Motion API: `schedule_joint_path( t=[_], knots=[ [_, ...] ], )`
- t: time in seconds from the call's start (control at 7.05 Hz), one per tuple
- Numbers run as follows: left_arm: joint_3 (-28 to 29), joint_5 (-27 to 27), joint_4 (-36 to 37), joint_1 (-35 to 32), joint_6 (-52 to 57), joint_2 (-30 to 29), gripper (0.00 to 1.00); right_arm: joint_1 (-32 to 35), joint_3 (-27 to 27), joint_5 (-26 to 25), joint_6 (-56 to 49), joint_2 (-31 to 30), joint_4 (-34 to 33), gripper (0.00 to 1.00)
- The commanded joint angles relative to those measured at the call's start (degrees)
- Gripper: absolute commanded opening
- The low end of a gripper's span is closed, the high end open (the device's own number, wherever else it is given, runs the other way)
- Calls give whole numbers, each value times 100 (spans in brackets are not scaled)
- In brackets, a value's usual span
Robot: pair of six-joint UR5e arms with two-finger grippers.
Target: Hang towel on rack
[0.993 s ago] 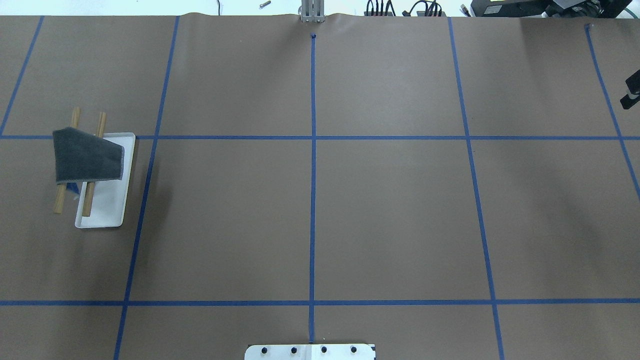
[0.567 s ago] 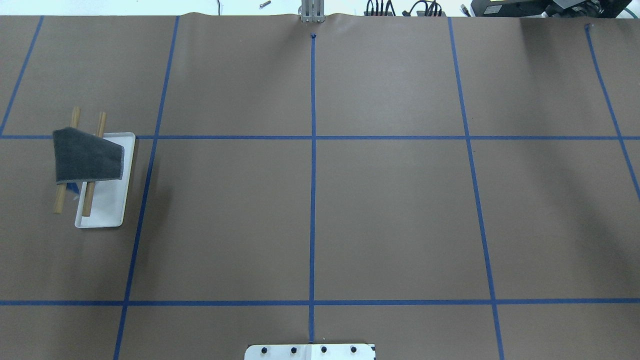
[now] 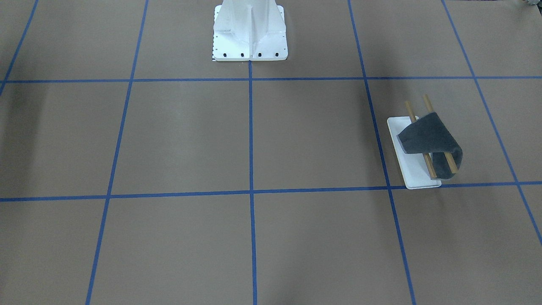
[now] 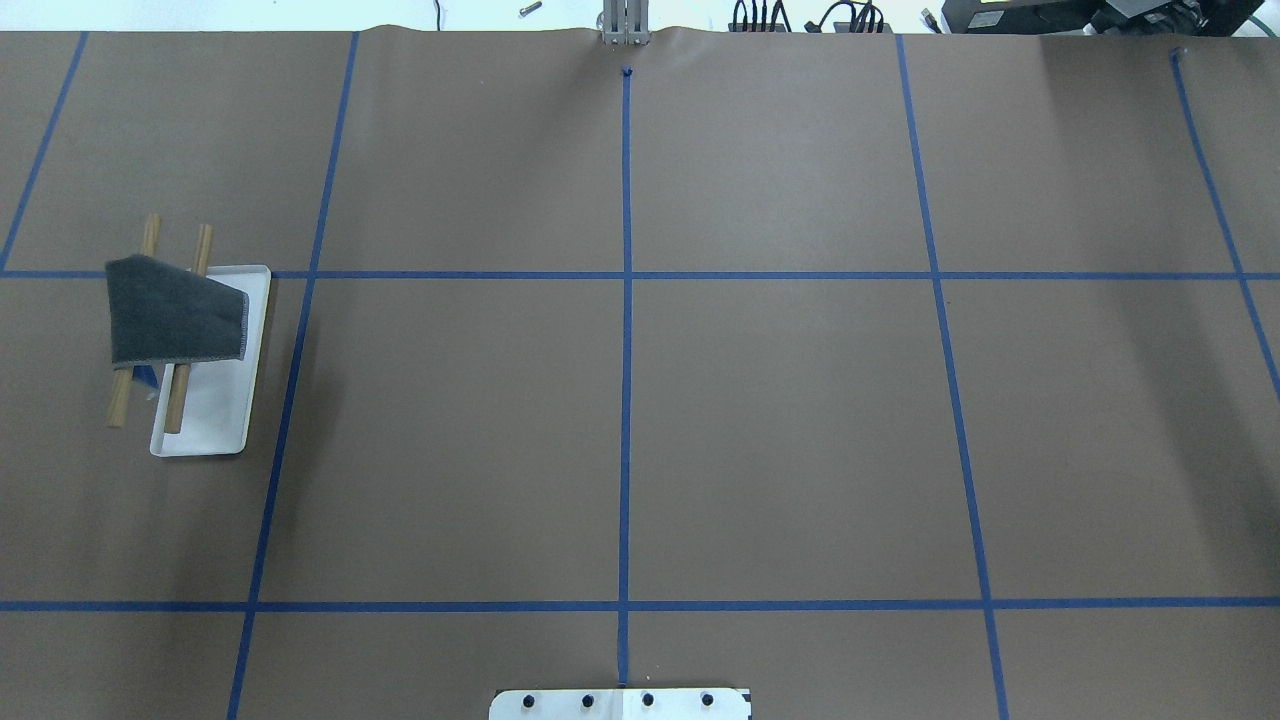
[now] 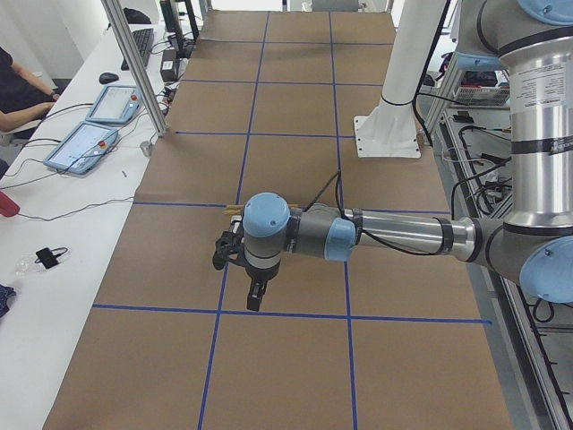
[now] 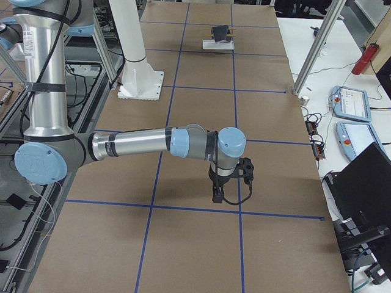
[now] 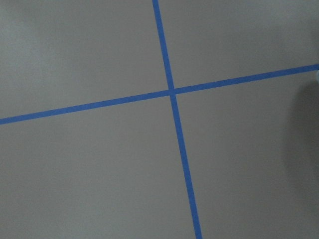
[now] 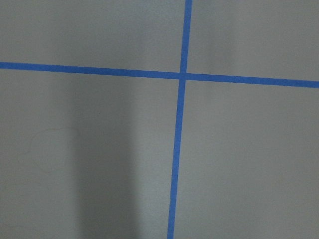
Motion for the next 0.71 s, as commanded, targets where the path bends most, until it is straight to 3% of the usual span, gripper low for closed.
schedule_joint_path(
  t=[0.0, 0.57],
  knots=[
    [122, 203, 3, 1, -156, -102, 98, 28, -110, 8, 22, -18, 256, 100],
    [69, 168, 3, 1, -772, -102, 98, 124, -101, 26, 49, 35, 37, 100]
  ],
)
